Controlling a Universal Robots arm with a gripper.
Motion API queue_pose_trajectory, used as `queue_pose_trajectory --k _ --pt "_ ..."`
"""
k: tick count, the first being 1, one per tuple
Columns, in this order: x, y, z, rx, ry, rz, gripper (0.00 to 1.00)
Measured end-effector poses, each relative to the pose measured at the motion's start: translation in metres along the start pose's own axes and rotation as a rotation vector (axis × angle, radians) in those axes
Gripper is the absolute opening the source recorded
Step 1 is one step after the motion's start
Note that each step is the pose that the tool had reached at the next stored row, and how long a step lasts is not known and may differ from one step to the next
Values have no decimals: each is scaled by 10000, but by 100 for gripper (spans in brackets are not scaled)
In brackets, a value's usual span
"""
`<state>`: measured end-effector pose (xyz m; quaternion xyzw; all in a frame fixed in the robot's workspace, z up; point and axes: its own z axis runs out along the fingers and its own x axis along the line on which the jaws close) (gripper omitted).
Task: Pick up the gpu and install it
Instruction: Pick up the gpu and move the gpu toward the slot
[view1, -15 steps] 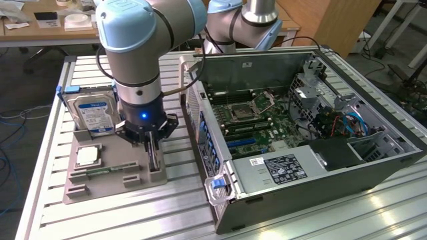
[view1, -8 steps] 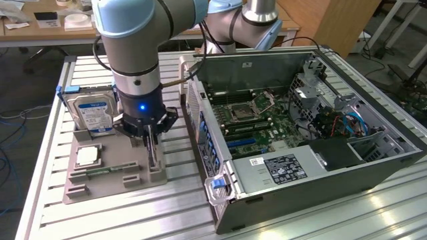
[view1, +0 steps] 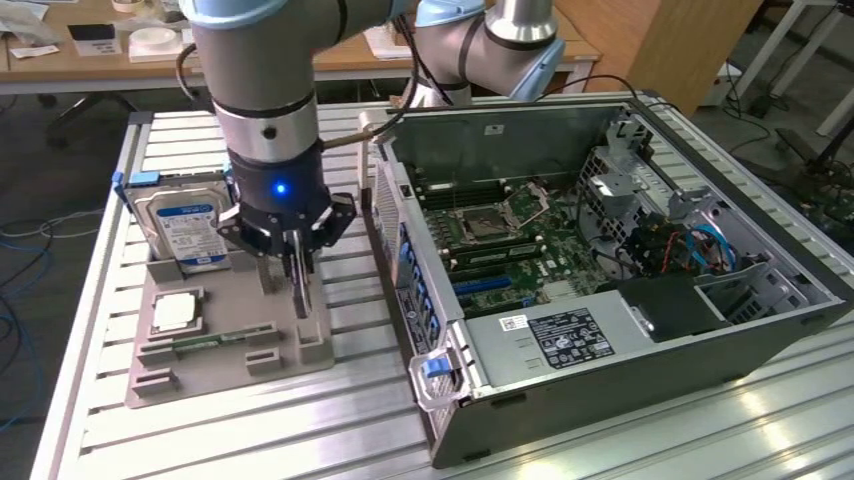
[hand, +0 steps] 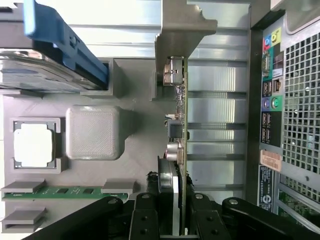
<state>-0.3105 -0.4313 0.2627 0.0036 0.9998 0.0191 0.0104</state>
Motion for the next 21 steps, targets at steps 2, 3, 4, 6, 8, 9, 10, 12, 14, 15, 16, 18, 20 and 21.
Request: queue_pose_trajectory --k 2,3,4,6,8,9,10,12,14,15,16,18,20,21 --pt "-1 2 -62 -9 5 1 28" --pt "-2 3 -85 -13 6 1 28" --pt "-3 4 -110 -18 8 1 28" --pt "-4 6 -164 -29 12 1 28" --pt "-5 8 -221 -43 16 1 28" --pt "-6 10 -250 -50 18 1 28" --pt "-6 11 -284 -54 22 2 28" --pt "-7 13 -348 -63 25 2 28" --pt "-9 15 -406 -81 25 2 28" --pt "-10 16 -429 -102 26 3 28" --pt "-10 17 -453 -123 29 3 28" --pt "-11 20 -512 -158 31 4 28" --pt "-12 22 -576 -200 32 5 28" --pt "-13 23 -611 -218 33 5 28"
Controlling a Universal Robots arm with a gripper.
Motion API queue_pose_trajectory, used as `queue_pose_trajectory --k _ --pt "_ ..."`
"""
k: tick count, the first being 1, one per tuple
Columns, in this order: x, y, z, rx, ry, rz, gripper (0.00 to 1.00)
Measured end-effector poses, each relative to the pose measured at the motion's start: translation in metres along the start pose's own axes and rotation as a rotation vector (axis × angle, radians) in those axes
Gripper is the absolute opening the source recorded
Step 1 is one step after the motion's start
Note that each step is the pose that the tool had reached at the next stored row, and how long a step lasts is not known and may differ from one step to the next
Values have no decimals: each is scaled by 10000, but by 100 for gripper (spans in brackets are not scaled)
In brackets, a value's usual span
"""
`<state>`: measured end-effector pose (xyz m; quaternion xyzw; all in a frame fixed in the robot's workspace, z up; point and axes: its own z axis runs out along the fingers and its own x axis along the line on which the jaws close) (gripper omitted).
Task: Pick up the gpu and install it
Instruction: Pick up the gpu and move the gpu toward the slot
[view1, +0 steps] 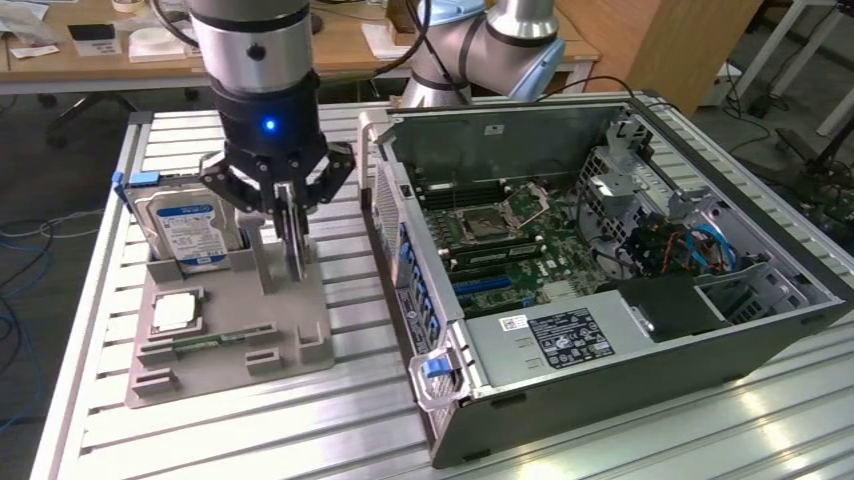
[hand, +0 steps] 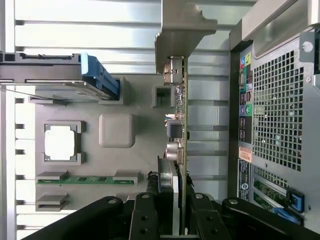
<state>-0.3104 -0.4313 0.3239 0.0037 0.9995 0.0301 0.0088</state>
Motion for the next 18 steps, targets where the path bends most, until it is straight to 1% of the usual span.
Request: queue_pose_trajectory --k 6,9,14,18 --pt "-4 14 -234 -72 4 1 28" --pt "-6 22 -366 -100 5 3 28" --pt "-10 35 -588 -123 11 3 28" --pt "-13 45 -748 -133 36 5 28"
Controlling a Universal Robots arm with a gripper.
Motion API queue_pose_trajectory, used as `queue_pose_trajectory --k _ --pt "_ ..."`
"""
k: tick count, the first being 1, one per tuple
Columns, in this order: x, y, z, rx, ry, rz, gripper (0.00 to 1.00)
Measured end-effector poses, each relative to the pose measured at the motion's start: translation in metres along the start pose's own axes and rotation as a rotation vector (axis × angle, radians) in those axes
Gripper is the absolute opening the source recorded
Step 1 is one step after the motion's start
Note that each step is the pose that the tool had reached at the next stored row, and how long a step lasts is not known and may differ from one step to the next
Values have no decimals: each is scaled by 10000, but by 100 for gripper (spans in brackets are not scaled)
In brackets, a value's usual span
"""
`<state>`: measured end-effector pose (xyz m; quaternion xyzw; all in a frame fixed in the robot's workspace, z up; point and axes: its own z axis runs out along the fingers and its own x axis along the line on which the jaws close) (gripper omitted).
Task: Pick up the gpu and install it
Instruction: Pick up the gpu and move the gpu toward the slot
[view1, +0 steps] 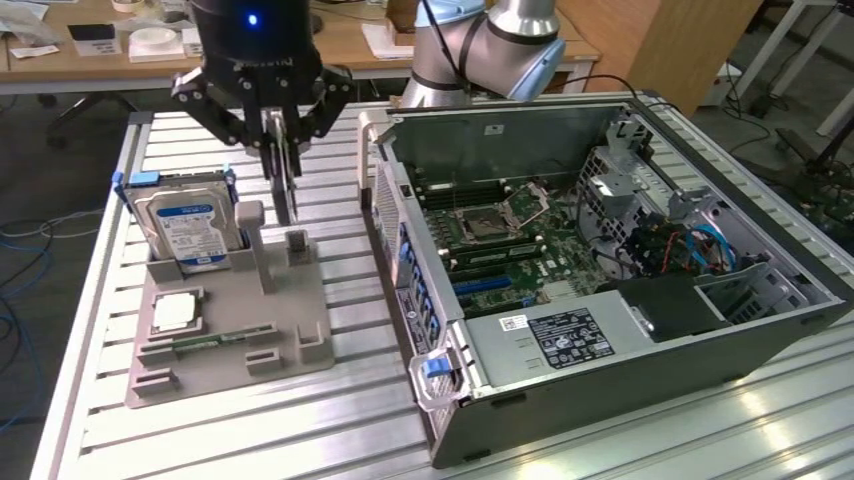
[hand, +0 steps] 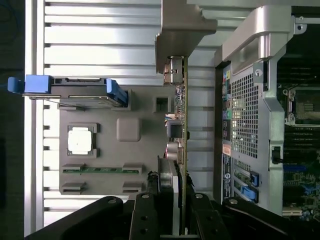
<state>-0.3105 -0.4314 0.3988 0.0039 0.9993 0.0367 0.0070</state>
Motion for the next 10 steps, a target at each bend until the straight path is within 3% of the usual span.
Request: queue_pose_trajectory --k 3,5,6,8,9,10 --pt "-1 6 -83 -1 35 2 28" --pt "-3 8 -107 5 93 6 28" --pt "-3 7 -110 12 168 10 28" --pt "-5 9 -114 15 371 27 28" --pt "-5 8 -113 14 423 30 28" --pt "-5 8 -114 15 424 31 28"
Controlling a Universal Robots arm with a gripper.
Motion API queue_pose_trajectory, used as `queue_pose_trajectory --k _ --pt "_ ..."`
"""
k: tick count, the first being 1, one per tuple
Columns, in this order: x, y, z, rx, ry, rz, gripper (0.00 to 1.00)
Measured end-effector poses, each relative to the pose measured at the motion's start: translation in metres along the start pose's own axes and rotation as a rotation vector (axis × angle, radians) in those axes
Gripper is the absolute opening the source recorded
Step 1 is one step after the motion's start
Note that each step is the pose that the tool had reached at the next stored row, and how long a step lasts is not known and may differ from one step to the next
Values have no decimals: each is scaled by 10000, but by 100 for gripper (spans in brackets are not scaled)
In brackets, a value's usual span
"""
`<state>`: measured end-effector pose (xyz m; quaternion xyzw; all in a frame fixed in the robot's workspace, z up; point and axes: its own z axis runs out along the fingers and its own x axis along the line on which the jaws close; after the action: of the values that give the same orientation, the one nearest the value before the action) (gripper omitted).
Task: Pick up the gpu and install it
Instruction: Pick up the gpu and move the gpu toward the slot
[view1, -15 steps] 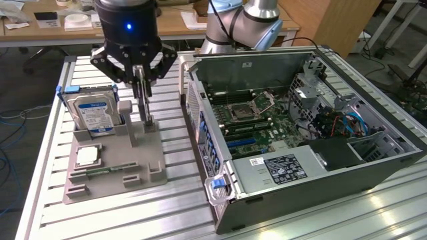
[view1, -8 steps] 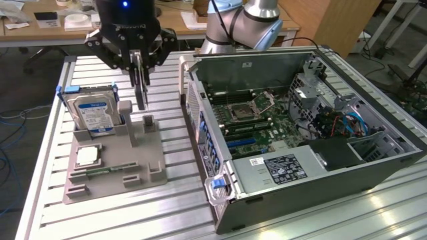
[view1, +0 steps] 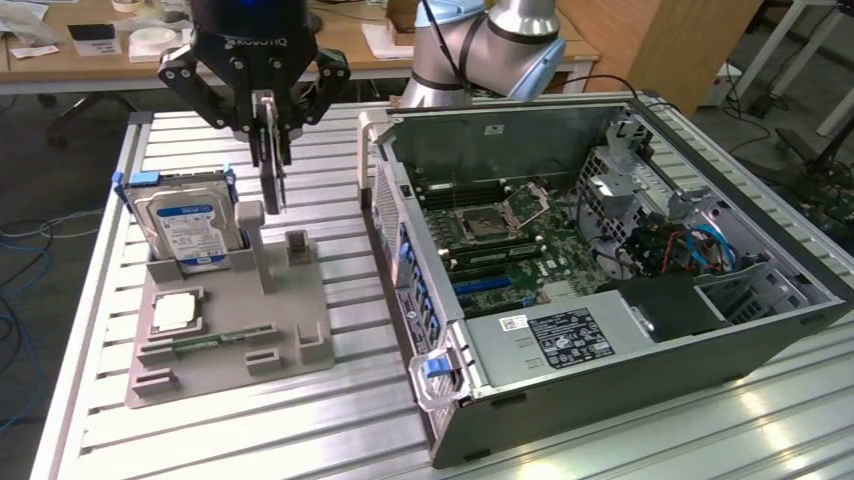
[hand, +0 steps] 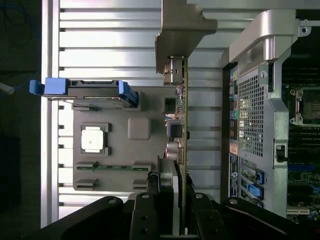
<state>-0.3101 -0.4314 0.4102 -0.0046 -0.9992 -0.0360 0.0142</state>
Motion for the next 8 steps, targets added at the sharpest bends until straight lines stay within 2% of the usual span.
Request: queue_pose_trajectory --k 5,8 --pt "-11 8 0 0 -16 -2 28" --pt "-66 9 -1 0 -24 -2 28"
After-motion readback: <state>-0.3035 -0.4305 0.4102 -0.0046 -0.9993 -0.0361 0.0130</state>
